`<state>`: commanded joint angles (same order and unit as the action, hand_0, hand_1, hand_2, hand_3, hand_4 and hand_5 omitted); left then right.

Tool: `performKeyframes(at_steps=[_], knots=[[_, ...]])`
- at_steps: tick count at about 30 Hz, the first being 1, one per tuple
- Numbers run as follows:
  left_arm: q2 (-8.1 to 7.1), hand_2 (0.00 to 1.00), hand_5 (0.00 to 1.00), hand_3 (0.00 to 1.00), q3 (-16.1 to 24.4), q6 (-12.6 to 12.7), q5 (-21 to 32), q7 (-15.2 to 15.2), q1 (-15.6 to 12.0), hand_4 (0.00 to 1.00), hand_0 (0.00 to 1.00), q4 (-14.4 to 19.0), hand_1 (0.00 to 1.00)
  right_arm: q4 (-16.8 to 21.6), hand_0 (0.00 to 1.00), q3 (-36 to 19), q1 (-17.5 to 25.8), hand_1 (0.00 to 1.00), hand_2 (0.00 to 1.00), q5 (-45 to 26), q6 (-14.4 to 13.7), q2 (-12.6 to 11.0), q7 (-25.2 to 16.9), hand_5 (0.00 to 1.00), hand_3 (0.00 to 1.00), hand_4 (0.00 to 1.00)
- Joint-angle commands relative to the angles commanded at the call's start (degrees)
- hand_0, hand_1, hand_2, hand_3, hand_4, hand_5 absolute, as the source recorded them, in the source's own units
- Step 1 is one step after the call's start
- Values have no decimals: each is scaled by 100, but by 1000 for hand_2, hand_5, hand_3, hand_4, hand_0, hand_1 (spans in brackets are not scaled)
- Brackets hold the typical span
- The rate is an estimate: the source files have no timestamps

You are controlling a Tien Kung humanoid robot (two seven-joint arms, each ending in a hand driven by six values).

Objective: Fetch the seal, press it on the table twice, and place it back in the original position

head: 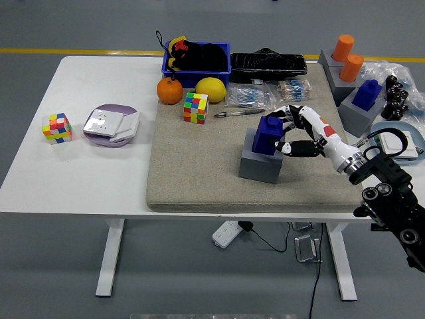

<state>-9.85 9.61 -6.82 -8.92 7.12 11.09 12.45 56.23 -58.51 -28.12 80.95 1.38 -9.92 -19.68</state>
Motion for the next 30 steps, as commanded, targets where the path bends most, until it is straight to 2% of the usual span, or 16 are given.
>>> performKeyframes(at_steps=[15,16,21,22,27,28,30], knots=[[1,788,422,836,9,-1,-13,-1,10,803,818,2,817,-84,461,29,-25,360,363,22,3,52,-3,2,384,603],[1,788,422,837,10,-1,-13,-1,11,803,817,1,817,-90,467,34,-27,368,374,19,9,52,-4,2,415,625],[5,788,422,837,-7,-2,1,2,5,803,817,-1,817,-105,467,55,-34,368,374,8,22,63,-15,2,415,625],[5,788,422,837,-7,-2,1,2,5,804,817,-1,817,-108,512,55,-34,473,479,13,23,67,-14,2,541,651],[4,788,422,837,8,-4,-11,0,9,804,817,2,817,-125,512,64,-37,473,479,19,36,71,-11,2,541,651],[3,788,422,837,11,-4,-13,0,9,804,817,3,817,-126,578,64,-36,556,558,22,37,71,-10,2,600,737],[3,788,422,837,11,-4,-12,0,8,804,817,2,817,-133,578,65,-37,556,558,27,38,72,-12,2,600,737]])
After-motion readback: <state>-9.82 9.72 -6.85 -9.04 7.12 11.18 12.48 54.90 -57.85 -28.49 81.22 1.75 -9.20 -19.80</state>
